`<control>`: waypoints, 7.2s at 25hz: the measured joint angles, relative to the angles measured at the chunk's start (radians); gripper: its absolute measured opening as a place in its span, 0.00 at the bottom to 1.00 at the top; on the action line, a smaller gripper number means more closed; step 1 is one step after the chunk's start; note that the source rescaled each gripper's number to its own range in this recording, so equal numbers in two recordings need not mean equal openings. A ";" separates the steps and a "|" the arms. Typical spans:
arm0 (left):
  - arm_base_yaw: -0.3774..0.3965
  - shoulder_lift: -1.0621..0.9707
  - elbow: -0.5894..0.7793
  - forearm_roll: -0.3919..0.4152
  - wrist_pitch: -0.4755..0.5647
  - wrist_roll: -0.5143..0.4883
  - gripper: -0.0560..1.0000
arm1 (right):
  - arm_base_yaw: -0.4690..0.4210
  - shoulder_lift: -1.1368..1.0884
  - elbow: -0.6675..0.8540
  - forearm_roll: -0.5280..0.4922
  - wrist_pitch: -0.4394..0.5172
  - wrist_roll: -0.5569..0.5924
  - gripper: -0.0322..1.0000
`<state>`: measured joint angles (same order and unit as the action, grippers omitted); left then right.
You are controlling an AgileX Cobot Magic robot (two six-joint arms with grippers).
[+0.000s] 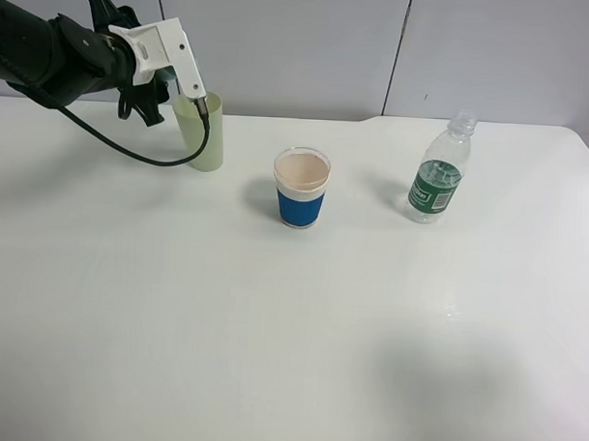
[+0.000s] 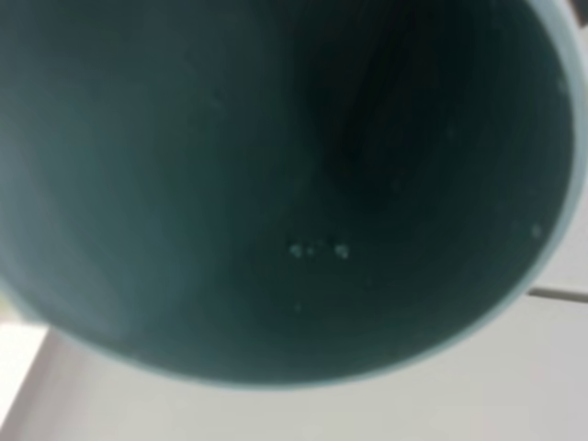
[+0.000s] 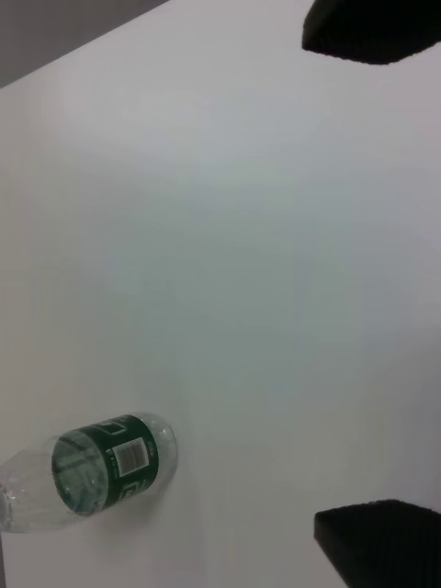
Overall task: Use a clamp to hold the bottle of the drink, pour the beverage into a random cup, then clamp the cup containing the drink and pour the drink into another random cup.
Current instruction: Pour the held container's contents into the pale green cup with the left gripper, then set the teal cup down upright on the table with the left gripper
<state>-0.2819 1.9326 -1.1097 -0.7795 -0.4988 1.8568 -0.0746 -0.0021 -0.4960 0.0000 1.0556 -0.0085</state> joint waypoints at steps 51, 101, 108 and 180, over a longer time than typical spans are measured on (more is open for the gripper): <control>0.000 0.000 0.000 0.132 -0.076 0.175 0.06 | 0.000 0.000 0.000 0.000 0.000 0.000 0.88; 0.000 0.000 0.000 0.471 -0.172 0.374 0.06 | 0.000 0.000 0.000 0.000 0.000 0.000 0.88; 0.000 0.000 0.000 0.508 -0.179 0.342 0.06 | 0.000 0.000 0.000 0.000 0.000 0.000 0.88; 0.212 -0.128 0.784 1.585 -0.608 -1.974 0.06 | 0.000 0.000 0.000 0.000 0.000 0.000 0.88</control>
<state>-0.0699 1.8047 -0.3257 0.8053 -1.1073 -0.1177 -0.0746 -0.0021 -0.4960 0.0000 1.0556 -0.0085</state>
